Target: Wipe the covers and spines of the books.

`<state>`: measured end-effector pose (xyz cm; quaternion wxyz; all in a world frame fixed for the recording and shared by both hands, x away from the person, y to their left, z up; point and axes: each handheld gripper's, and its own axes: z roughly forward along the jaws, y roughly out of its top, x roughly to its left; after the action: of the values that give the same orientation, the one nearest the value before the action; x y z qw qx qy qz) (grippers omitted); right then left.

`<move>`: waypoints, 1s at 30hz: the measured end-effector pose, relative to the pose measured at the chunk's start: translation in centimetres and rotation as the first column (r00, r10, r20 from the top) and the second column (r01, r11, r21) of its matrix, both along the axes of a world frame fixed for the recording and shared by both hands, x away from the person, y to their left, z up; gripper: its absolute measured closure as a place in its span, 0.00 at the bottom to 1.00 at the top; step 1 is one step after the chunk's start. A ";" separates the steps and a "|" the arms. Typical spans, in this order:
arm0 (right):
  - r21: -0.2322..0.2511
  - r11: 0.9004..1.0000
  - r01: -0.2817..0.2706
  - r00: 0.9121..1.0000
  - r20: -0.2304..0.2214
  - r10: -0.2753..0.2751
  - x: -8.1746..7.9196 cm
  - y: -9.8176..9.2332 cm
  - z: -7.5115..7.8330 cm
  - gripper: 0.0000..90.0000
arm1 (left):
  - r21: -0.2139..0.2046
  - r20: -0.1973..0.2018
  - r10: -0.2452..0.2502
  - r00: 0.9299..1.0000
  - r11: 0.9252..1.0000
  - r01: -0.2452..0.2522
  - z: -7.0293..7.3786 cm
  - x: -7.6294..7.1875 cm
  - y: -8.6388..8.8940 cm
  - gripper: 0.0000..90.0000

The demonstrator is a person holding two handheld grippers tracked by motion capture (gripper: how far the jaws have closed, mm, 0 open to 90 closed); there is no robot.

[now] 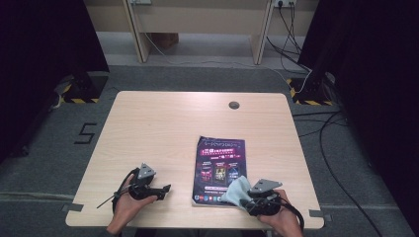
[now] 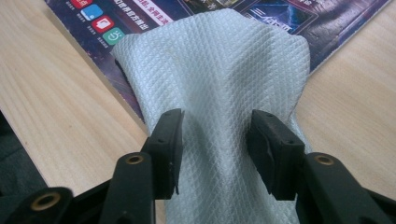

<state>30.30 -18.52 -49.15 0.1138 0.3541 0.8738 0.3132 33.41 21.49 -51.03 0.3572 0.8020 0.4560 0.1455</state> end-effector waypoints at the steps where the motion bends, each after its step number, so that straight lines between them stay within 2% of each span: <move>1: 0.008 1.000 0.011 1.000 0.002 -0.011 0.2 0.0 -0.1 0.60 | -0.003 0.003 -0.006 1.000 1.000 0.006 0.0 0.0 -0.1 0.22; 3: 0.019 0.999 0.031 0.999 0.011 -0.031 0.6 -0.1 -0.2 0.60 | -0.044 -0.008 -0.011 1.000 0.999 0.011 0.0 -0.2 -0.7 0.22; 4: 0.017 0.999 0.041 0.999 0.020 -0.042 0.9 -0.2 -0.2 0.60 | -0.049 0.000 -0.026 1.000 0.998 0.026 0.1 -0.4 -1.1 0.22; 6: 0.007 0.997 0.076 0.996 0.050 -0.076 1.7 -0.3 -0.3 0.60 | -0.054 0.005 -0.048 0.999 0.997 0.048 0.1 -0.6 -1.8 0.22; 9: -0.001 0.991 0.135 0.988 0.076 -0.134 2.9 -0.3 -0.3 0.59 | -0.106 0.002 -0.069 0.998 0.992 0.069 0.3 -0.8 -2.9 0.22; 13: 0.001 0.992 0.130 0.990 0.062 -0.130 2.9 -0.3 -0.2 0.62 | -0.145 0.011 -0.071 0.997 0.987 0.072 0.5 -1.0 -4.2 0.21; 15: 0.000 0.996 0.094 0.995 0.034 -0.094 2.3 -0.1 -0.1 0.62 | -0.174 0.011 -0.070 0.998 0.982 0.070 0.6 -1.1 -4.9 0.21; 17: 0.012 0.999 0.047 0.999 0.001 -0.047 1.2 0.1 -0.1 0.61 | -0.173 0.018 -0.076 0.997 0.982 0.078 0.7 -1.2 -5.4 0.21; 19: -0.002 0.999 0.034 0.999 0.012 -0.034 0.2 0.3 0.0 0.61 | -0.168 0.019 -0.075 0.997 0.983 0.077 0.6 -1.2 -5.9 0.21; 21: -0.015 0.999 0.028 0.999 0.016 -0.028 -0.1 0.5 0.0 0.60 | -0.168 0.017 -0.079 0.997 0.983 0.080 0.4 -1.2 -6.5 0.21; 26: -0.002 0.999 0.048 0.998 0.029 -0.048 0.6 0.5 -0.1 0.59 | -0.096 0.001 -0.133 0.991 0.987 0.132 -0.2 -1.3 -7.7 0.21; 30: -0.003 0.996 0.091 0.994 0.057 -0.090 2.2 0.6 -0.3 0.58 | -0.082 0.003 -0.131 0.991 0.988 0.131 -0.2 -1.4 -7.8 0.22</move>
<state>32.50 -17.91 -49.41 0.1539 0.3838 0.8542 0.3151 32.00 13.65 -51.28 0.3981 0.8150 0.4085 0.1018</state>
